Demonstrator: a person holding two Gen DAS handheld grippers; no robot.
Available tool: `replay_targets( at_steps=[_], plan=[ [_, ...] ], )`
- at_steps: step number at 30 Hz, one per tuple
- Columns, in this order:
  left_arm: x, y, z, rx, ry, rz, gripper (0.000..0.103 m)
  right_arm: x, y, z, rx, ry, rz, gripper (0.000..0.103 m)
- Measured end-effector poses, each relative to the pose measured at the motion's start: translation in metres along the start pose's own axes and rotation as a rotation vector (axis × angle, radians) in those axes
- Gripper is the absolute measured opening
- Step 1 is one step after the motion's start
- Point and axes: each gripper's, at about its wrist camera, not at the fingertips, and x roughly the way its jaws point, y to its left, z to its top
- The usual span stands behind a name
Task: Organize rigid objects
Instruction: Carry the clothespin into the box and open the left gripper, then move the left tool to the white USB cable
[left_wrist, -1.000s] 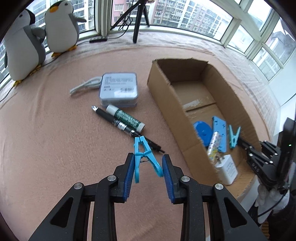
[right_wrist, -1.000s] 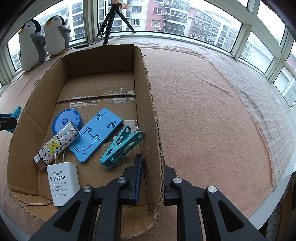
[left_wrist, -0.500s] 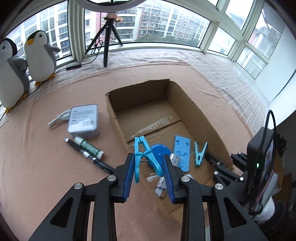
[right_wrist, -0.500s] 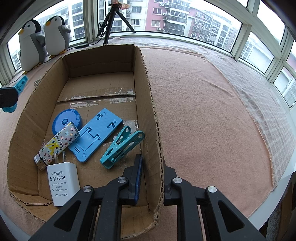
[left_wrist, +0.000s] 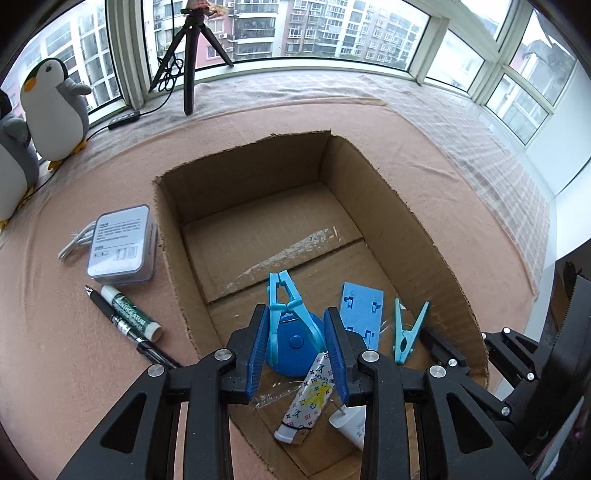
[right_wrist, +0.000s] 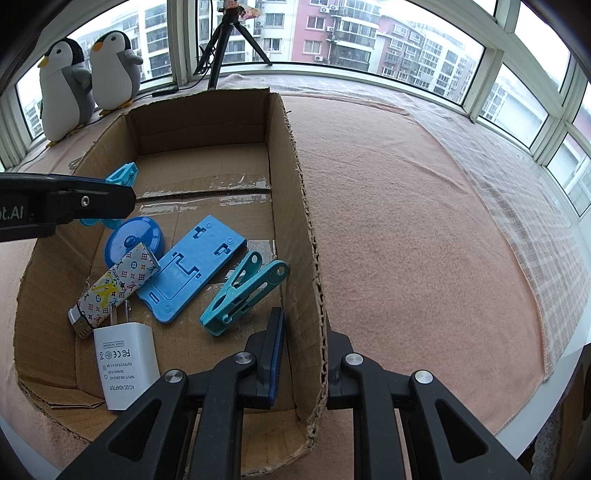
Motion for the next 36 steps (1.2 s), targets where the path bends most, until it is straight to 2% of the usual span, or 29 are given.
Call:
replay_targets(
  at_steps=[5,6,7,9,16,22,28,36],
  plan=[
    [0.007,-0.002,0.003,0.007,0.015,-0.015,0.034,0.0,0.0,0.0,0.0,0.0,0.0,0.016],
    [0.008,-0.002,0.003,0.006,0.022,-0.022,0.039,0.0,0.0,0.0,0.0,0.0,0.0,0.016],
    [0.009,-0.001,0.004,0.002,0.026,-0.029,0.05,0.0,0.0,0.0,0.0,0.0,0.0,0.016],
    [0.007,-0.001,0.002,0.001,0.015,-0.032,0.062,0.0,0.0,0.0,0.0,0.0,0.0,0.016],
    [0.002,-0.003,-0.001,0.019,0.003,-0.049,0.061,0.0,0.0,0.0,0.0,0.0,0.0,0.016],
    [-0.019,0.004,-0.008,0.051,-0.034,-0.052,0.061,0.0,0.0,0.0,0.0,0.001,0.0,0.016],
    [-0.044,0.041,-0.014,0.03,-0.076,-0.043,0.061,0.0,0.0,0.0,0.0,0.001,0.0,0.016],
    [-0.058,0.108,-0.021,0.003,-0.086,0.056,0.061,0.001,0.0,0.0,-0.003,0.002,-0.003,0.016]
  ],
)
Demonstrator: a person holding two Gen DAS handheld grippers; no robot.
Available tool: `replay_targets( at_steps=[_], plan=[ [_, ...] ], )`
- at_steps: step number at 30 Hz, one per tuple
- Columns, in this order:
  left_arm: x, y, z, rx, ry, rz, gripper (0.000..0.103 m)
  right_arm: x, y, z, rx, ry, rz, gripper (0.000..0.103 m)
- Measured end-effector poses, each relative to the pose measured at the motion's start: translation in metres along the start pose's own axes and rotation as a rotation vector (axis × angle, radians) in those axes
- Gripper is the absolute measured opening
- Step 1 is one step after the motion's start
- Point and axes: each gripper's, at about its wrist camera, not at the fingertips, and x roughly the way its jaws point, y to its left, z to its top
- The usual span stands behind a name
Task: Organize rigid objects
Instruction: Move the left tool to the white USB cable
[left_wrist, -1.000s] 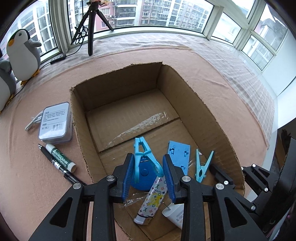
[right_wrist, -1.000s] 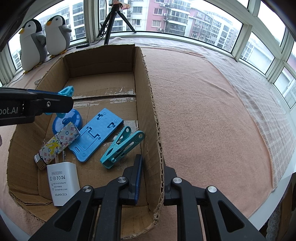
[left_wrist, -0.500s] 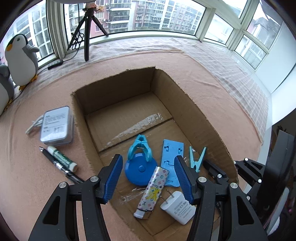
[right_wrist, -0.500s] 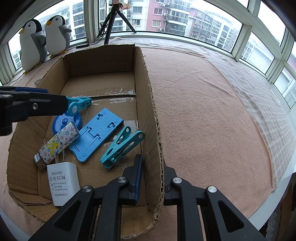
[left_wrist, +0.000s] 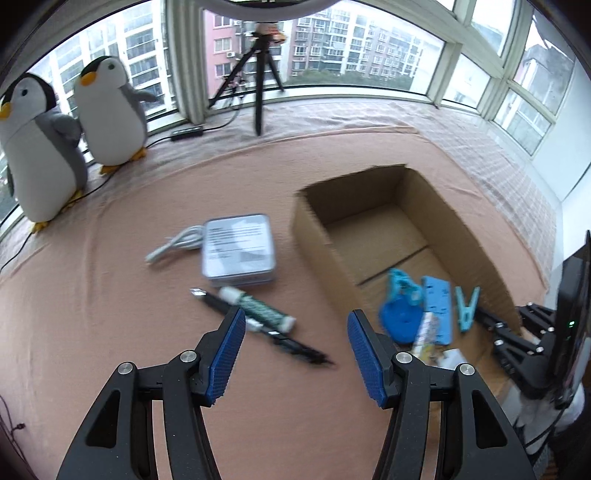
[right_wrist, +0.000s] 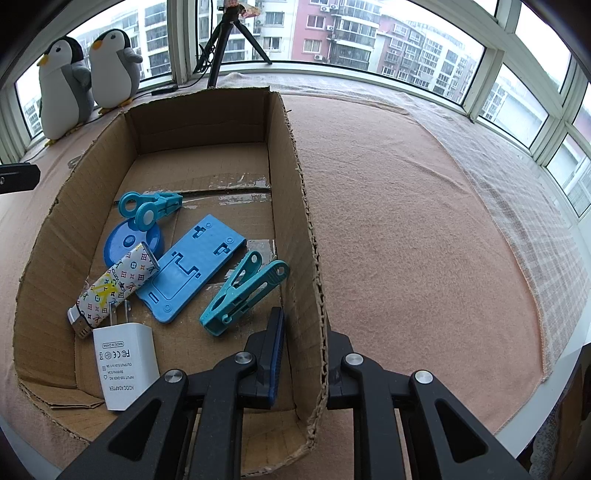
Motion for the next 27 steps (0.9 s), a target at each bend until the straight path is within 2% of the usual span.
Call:
replay_targets(
  at_steps=[11,17,27],
  plan=[
    [0.023,0.083,0.005,0.006,0.04,0.146,0.056,0.001,-0.002,0.0,-0.001,0.0,0.0,0.016],
    [0.046,0.097,0.019,0.047,0.052,0.158,0.056,0.001,-0.001,0.0,-0.001,0.0,-0.001,0.016],
    [0.094,0.117,0.046,0.062,0.097,0.128,0.05,0.003,-0.001,0.0,-0.01,0.006,-0.006,0.016]
  ],
)
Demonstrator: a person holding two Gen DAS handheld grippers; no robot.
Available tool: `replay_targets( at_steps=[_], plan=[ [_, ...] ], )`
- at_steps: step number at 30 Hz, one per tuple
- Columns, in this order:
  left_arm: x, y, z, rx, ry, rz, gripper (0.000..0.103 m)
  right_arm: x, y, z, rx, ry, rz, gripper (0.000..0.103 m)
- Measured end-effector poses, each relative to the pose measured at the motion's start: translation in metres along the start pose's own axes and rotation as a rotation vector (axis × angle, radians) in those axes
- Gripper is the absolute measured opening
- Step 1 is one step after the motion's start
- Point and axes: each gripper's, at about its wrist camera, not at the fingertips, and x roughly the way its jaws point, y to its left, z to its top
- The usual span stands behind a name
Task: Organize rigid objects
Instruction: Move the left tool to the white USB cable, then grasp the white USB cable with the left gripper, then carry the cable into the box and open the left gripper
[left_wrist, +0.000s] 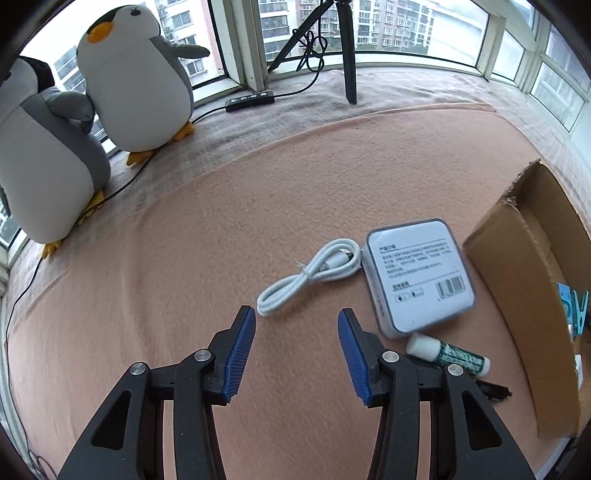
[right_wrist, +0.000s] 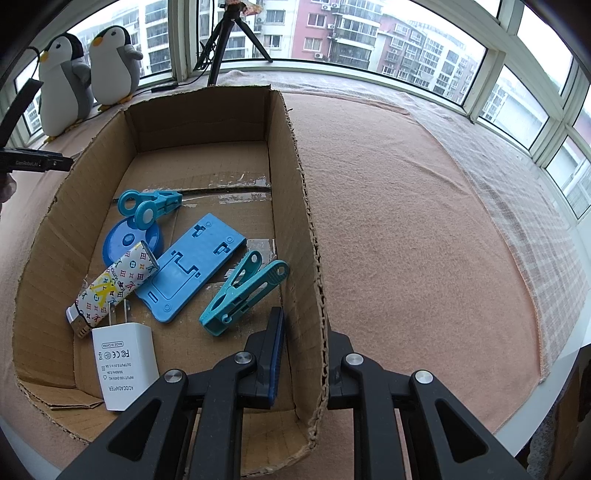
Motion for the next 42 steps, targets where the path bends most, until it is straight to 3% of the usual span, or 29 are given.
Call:
replay_targets(
  at_steps=[18,20,22,27,33,42],
  plan=[
    [0.029,-0.002,0.025,0.068,0.015,-0.041,0.05,0.0,0.002,-0.001,0.003,0.002,-0.005,0.016],
    [0.029,-0.002,0.027,0.066,0.016,-0.055,0.044,0.0,0.001,-0.001,0.003,0.002,-0.005,0.016],
    [0.029,-0.003,0.027,0.063,0.015,-0.066,0.026,0.001,0.001,-0.001,0.004,0.002,-0.005,0.016],
    [0.028,-0.008,0.026,0.049,0.014,-0.047,0.01,0.001,0.001,-0.001,0.005,0.002,-0.006,0.016],
    [0.022,-0.005,0.015,-0.001,0.018,-0.039,0.01,0.001,0.001,-0.001,0.004,0.001,-0.006,0.016],
    [-0.009,0.003,-0.025,-0.114,-0.012,-0.077,0.01,-0.001,0.001,0.001,0.009,0.0,-0.007,0.016]
  ],
)
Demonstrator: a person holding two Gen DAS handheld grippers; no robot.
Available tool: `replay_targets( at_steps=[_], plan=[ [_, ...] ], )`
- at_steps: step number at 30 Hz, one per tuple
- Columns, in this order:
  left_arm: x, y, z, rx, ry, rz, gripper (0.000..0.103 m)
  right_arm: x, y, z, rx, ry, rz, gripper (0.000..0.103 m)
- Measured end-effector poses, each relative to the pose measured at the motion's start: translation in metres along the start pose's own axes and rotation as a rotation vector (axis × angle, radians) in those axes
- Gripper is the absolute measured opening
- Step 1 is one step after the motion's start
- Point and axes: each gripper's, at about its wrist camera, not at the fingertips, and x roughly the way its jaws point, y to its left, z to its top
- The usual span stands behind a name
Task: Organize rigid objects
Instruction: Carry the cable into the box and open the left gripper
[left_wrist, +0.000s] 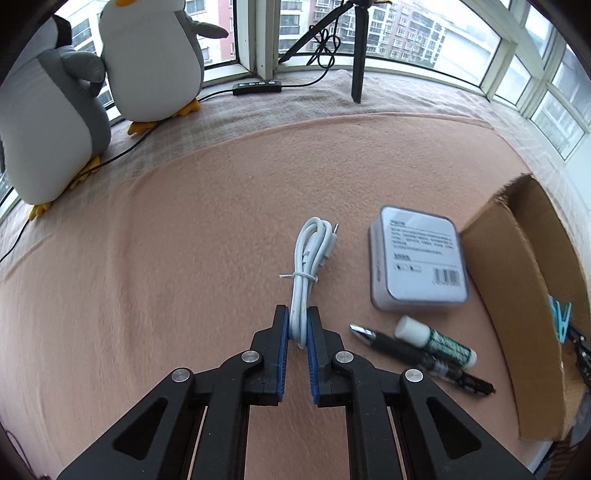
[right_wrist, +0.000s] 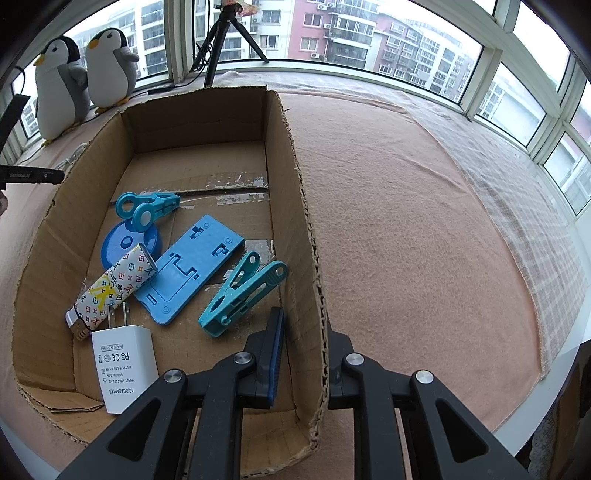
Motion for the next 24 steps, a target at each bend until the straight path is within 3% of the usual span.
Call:
replay_targets(
  at_steps=[10,15,24],
  plan=[
    [-0.063,-0.02,-0.032,0.026,-0.069,-0.006,0.01,0.0,0.0,0.0,0.005,-0.005,-0.004,0.016],
    [-0.091,-0.072,-0.041,0.125,-0.112,-0.021,0.01,-0.001,0.0,-0.001,0.005,-0.008,-0.005,0.016],
    [-0.106,-0.178,-0.054,0.296,-0.136,-0.093,0.01,-0.001,0.001,-0.002,0.002,-0.01,-0.005,0.016]
  ],
)
